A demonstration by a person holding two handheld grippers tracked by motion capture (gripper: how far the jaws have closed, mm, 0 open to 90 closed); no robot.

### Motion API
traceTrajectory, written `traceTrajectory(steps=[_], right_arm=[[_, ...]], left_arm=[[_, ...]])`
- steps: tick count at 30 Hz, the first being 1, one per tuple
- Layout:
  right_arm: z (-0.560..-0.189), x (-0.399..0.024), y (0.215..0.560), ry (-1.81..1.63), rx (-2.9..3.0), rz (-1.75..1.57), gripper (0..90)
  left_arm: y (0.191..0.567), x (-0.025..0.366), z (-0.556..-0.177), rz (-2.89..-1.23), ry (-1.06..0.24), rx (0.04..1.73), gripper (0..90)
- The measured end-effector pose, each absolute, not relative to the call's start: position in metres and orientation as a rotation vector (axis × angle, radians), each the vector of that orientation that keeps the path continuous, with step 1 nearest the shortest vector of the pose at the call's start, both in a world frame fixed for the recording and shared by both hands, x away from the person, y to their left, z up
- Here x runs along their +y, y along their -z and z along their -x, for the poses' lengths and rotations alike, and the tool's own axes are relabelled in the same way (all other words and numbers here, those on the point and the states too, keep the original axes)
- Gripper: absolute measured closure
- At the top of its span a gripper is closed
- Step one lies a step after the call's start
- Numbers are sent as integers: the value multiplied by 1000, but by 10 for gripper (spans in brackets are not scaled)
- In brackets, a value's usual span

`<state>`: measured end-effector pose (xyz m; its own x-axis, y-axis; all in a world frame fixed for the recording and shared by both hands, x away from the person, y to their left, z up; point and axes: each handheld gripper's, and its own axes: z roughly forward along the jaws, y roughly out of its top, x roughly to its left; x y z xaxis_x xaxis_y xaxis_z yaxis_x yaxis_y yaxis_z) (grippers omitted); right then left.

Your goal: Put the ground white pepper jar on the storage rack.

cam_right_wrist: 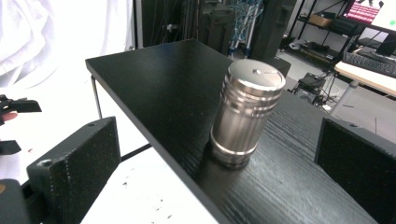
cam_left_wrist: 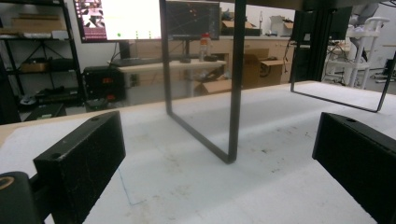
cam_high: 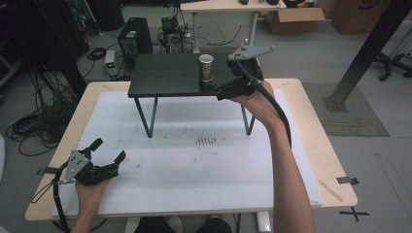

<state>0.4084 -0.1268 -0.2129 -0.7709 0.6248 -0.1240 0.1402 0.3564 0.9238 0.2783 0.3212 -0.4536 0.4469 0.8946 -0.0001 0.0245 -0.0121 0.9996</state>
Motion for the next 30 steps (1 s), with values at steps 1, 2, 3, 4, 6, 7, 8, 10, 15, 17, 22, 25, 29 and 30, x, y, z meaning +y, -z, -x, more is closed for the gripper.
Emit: traceTrajectory(steps=[1, 2, 3, 4, 6, 7, 8, 10, 15, 17, 22, 25, 29, 30], right_arm=[[-407, -128, 214, -1410, 2161, -669, 0], [-404, -131, 217, -1415, 2153, -681, 0], [-404, -131, 217, -1415, 2153, -681, 0], [-402, -133, 219, -1420, 2147, -685, 0], [-398, -137, 223, -1429, 2130, -692, 0], [-398, -137, 223, -1429, 2130, -692, 0], [-396, -138, 224, -1434, 2122, -695, 0], [-393, -141, 227, -1441, 2110, -696, 0], [-383, -146, 235, -1461, 2081, -704, 0], [-378, -150, 240, -1469, 2062, -708, 0], [-371, -156, 247, -1487, 2034, -723, 0], [-364, -161, 256, -1495, 2022, -727, 0], [-360, -164, 264, -1483, 2020, -734, 0], [-358, -166, 267, -1484, 2016, -736, 0]], left_arm=[[454, 321, -278, -1415, -853, 875, 29], [454, 321, -278, -1417, -852, 876, 29], [454, 321, -278, -1417, -852, 876, 29], [454, 321, -278, -1418, -852, 876, 29], [454, 321, -278, -1418, -852, 876, 29], [454, 321, -278, -1418, -852, 876, 29], [454, 321, -278, -1418, -852, 877, 29], [454, 321, -278, -1417, -852, 876, 29], [454, 321, -278, -1418, -852, 876, 29], [454, 321, -278, -1417, -851, 878, 29], [454, 321, -278, -1419, -851, 877, 29], [454, 321, -278, -1418, -851, 877, 29], [454, 321, -278, -1419, -852, 877, 29], [454, 321, -278, -1419, -852, 877, 29]])
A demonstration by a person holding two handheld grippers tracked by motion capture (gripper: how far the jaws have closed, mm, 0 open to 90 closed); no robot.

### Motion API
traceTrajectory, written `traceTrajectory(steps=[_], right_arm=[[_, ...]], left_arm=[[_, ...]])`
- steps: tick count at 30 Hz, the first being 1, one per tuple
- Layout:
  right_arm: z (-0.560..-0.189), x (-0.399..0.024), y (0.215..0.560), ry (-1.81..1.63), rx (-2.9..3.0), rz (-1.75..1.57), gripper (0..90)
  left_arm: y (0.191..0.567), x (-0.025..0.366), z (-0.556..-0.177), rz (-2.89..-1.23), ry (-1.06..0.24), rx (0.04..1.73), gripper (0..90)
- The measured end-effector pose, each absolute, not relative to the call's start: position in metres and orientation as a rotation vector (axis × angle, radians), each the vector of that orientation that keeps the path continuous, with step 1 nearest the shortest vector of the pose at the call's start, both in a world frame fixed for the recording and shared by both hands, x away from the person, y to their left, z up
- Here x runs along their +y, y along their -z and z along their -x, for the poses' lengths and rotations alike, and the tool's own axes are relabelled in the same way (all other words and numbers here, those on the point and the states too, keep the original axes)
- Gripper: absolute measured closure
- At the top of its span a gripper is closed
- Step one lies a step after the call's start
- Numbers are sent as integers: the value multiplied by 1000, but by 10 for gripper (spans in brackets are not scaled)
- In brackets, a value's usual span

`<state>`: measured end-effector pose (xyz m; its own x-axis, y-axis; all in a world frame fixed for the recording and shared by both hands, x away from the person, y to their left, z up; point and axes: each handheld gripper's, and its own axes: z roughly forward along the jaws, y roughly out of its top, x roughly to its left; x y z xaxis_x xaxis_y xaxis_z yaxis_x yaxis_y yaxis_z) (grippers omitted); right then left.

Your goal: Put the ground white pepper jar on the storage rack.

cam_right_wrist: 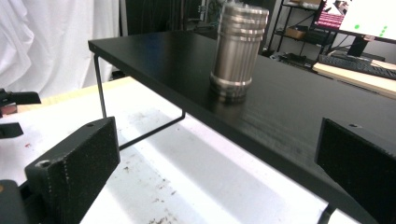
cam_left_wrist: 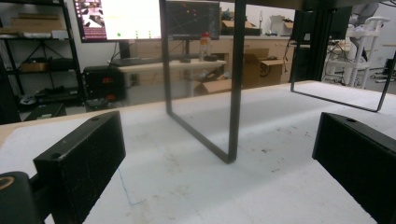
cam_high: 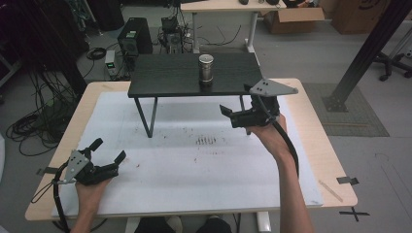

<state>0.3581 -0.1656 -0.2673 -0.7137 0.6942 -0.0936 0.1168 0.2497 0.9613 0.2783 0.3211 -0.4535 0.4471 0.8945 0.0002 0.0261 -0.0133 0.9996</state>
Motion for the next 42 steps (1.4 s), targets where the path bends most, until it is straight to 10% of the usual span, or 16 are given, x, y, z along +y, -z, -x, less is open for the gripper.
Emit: traceTrajectory(steps=[42], right_arm=[[-322, -212, 392, -1474, 1726, -962, 0]], left_arm=[[453, 321, -278, -1422, -852, 877, 30]])
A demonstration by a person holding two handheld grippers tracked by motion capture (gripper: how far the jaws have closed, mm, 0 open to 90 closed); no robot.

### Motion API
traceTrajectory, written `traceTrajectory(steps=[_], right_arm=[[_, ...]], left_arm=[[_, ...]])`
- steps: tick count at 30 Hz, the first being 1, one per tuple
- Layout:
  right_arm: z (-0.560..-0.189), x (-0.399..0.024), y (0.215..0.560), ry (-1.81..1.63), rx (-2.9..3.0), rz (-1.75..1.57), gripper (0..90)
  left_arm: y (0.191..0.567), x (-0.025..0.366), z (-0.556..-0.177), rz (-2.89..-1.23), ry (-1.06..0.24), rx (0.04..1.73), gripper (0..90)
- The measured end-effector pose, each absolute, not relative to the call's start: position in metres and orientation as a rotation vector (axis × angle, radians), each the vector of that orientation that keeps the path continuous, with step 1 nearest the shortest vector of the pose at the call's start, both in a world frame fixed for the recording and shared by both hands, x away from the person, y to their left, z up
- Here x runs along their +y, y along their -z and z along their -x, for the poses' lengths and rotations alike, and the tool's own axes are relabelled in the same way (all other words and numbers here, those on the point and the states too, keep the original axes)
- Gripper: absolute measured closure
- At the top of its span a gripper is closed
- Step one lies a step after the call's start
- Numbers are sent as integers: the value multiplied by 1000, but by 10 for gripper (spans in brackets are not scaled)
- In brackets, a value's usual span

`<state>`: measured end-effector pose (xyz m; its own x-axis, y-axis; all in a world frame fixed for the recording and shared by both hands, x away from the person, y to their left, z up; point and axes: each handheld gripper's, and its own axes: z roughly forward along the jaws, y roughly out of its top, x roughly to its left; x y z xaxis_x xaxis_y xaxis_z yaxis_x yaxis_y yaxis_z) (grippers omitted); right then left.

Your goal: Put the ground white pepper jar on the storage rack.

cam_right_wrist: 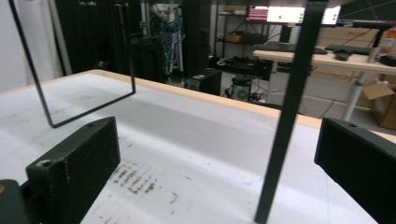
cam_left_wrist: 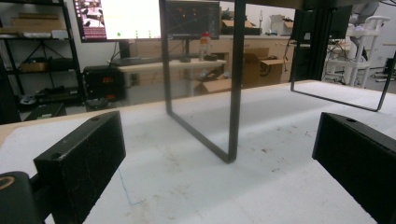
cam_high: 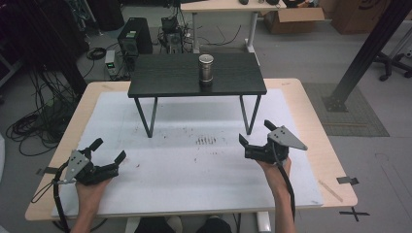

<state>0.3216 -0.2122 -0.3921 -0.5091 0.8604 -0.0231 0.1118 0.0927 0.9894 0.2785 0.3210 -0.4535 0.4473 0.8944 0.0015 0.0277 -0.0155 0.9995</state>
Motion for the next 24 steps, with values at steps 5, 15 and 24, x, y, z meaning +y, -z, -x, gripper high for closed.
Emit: traceTrajectory(steps=[5, 15, 24], right_arm=[[-313, -217, 404, -1445, 1680, -981, 0], [-296, -219, 424, -1438, 1547, -1014, 0], [-291, -213, 443, -1435, 1475, -1043, 0]], left_arm=[[453, 321, -279, -1423, -852, 878, 30], [453, 321, -279, -1422, -850, 879, 30], [453, 321, -279, -1422, -851, 879, 30]])
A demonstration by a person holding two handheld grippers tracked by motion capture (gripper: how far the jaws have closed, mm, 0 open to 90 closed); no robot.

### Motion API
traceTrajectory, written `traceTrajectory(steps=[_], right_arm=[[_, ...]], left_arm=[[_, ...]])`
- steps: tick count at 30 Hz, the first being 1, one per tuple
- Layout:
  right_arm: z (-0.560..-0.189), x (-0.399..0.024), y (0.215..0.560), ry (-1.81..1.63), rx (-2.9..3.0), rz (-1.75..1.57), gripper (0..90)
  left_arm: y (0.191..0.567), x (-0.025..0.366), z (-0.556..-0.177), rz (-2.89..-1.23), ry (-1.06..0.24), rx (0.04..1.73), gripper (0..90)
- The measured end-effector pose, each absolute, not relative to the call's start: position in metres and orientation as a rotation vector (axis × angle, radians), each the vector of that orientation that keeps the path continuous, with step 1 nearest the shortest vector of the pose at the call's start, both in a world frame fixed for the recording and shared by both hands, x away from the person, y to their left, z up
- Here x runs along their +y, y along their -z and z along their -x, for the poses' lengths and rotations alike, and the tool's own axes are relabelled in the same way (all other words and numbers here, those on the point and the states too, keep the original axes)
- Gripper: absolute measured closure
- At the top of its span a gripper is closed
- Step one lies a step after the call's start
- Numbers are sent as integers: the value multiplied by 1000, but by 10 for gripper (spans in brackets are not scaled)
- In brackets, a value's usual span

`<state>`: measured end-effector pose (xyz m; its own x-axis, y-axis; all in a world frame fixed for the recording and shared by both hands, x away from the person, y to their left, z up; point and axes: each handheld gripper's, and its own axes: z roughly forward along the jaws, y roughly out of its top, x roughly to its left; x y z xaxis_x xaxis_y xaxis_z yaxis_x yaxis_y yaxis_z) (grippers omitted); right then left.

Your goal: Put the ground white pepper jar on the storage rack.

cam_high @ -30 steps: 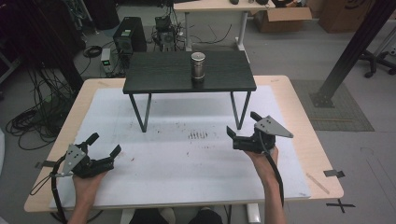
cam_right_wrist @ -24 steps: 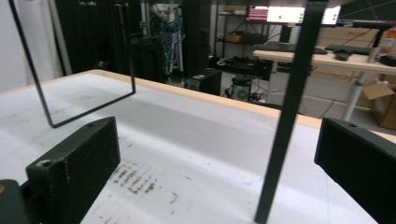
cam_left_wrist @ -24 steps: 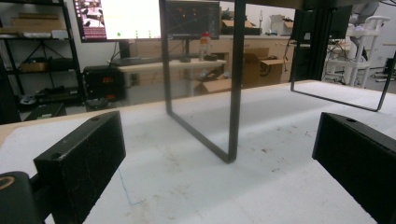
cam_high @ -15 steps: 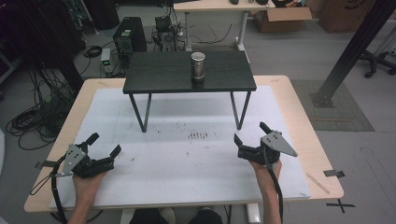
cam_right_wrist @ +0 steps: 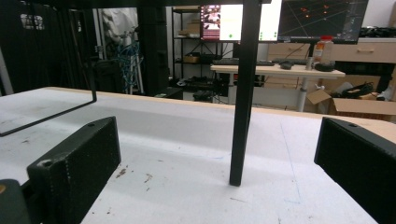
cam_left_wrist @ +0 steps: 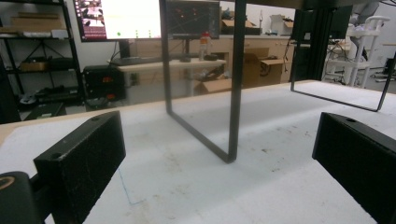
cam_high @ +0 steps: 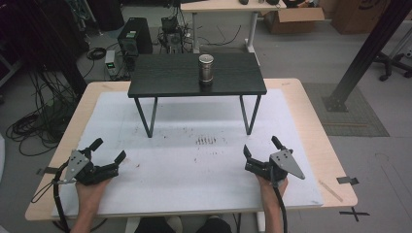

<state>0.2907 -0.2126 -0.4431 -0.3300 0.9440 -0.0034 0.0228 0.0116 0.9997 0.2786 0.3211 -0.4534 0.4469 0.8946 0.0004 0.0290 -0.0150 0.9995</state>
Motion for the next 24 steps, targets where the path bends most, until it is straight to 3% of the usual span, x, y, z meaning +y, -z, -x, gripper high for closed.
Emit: traceTrajectory(steps=[24], right_arm=[[-287, -214, 455, -1438, 1427, -1052, 3]], left_arm=[[454, 321, -278, -1421, -851, 879, 30]])
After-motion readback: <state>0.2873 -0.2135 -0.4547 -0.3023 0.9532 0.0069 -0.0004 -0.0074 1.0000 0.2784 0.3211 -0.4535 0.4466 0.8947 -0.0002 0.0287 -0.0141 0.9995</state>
